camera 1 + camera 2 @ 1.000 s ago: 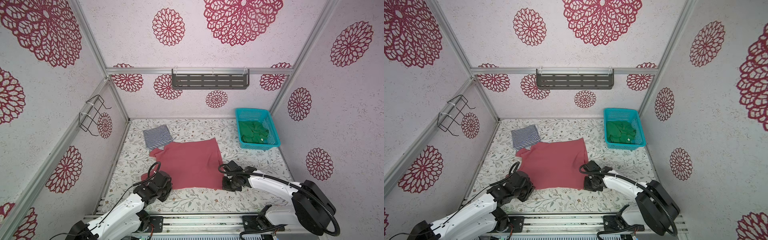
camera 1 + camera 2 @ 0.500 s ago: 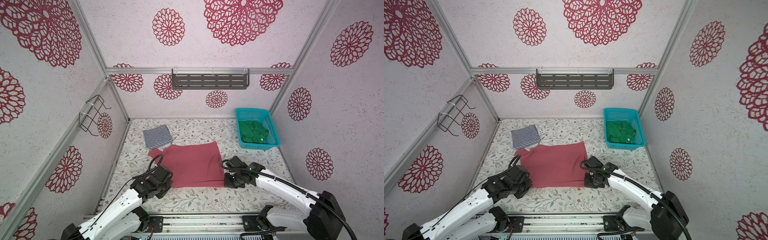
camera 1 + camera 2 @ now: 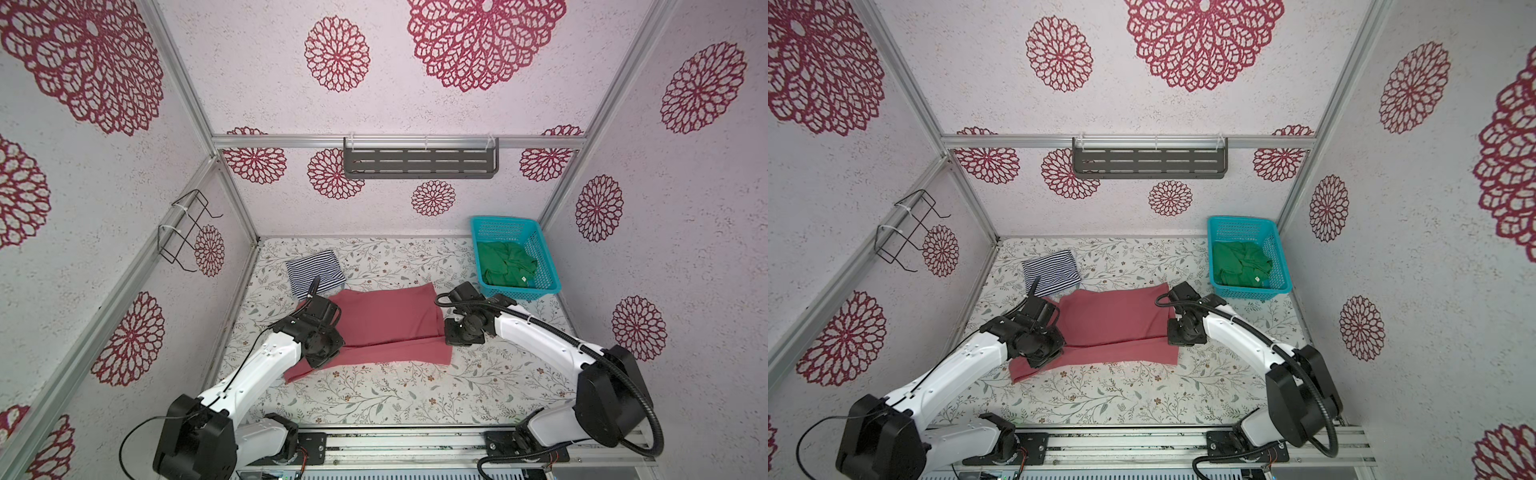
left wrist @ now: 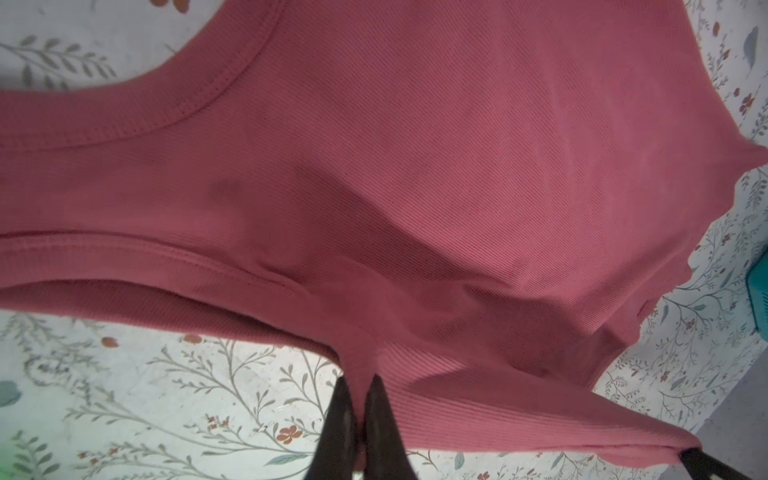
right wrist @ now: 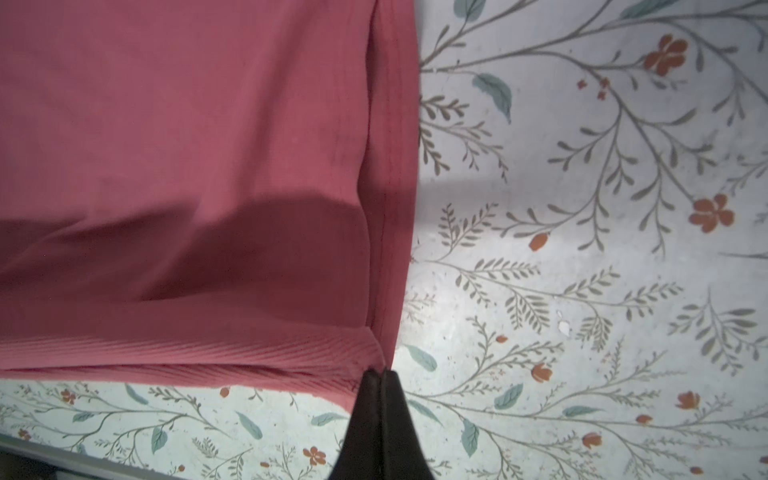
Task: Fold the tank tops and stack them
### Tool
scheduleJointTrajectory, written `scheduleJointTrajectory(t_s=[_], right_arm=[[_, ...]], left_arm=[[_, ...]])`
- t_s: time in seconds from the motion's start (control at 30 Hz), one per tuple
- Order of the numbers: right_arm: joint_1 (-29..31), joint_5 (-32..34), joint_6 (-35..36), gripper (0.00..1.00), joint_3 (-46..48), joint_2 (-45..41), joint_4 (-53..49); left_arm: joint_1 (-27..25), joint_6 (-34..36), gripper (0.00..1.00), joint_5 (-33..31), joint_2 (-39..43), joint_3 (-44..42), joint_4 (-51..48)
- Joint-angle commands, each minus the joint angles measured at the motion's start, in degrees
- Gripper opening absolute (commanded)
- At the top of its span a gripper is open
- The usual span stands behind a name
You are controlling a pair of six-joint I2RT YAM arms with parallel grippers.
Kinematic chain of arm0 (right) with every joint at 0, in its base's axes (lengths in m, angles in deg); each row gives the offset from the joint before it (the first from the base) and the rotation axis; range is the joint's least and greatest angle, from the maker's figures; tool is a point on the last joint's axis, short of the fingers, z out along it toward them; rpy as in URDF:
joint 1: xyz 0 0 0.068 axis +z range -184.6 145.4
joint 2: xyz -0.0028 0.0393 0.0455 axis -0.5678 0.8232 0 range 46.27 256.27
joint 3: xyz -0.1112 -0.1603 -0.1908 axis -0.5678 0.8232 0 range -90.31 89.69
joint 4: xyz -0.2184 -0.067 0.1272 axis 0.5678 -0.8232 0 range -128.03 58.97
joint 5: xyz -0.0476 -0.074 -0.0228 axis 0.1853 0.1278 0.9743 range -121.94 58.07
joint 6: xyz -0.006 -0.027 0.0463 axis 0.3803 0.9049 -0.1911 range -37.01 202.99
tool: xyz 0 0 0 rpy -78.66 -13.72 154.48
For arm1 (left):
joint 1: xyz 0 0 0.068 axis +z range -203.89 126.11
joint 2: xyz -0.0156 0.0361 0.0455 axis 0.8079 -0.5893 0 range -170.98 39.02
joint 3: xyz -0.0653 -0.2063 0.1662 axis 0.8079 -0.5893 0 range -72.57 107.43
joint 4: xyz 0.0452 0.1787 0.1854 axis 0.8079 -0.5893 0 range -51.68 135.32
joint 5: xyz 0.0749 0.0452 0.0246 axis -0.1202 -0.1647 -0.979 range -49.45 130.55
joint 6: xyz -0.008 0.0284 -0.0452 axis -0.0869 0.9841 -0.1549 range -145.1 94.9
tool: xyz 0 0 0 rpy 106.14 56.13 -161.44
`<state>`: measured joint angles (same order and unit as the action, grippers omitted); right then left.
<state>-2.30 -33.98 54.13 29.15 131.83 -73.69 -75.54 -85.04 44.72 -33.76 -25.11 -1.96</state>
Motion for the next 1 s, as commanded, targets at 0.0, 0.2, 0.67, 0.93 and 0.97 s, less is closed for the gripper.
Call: scheduleJointTrajectory(t_s=[0.0,0.2,0.67,0.93,0.97], right_arm=[[-1.6,1.8,4.5,0.00,-3.6,3.2,0.3],[-4.2,1.6,7.1,0.00,-9.0,10.8,2.1],[-10.7,0.1,12.2,0.20,-24.0,26.0,6.4],[-11.5,-1.9,12.3,0.35,-19.7,18.8,4.8],[-11.4,-3.1,11.6,0.35,-17.6,17.4,5.4]], left_arm=[[2.2,8.8,0.00,1.8,-4.6,3.5,-0.9],[4.8,14.1,0.00,3.7,-14.0,9.9,-0.7],[11.6,25.6,0.62,4.4,-32.5,29.1,-7.5],[12.4,20.8,0.81,-4.6,-15.3,21.3,-14.2],[12.4,18.7,0.80,-5.5,-11.6,18.0,-13.7]])
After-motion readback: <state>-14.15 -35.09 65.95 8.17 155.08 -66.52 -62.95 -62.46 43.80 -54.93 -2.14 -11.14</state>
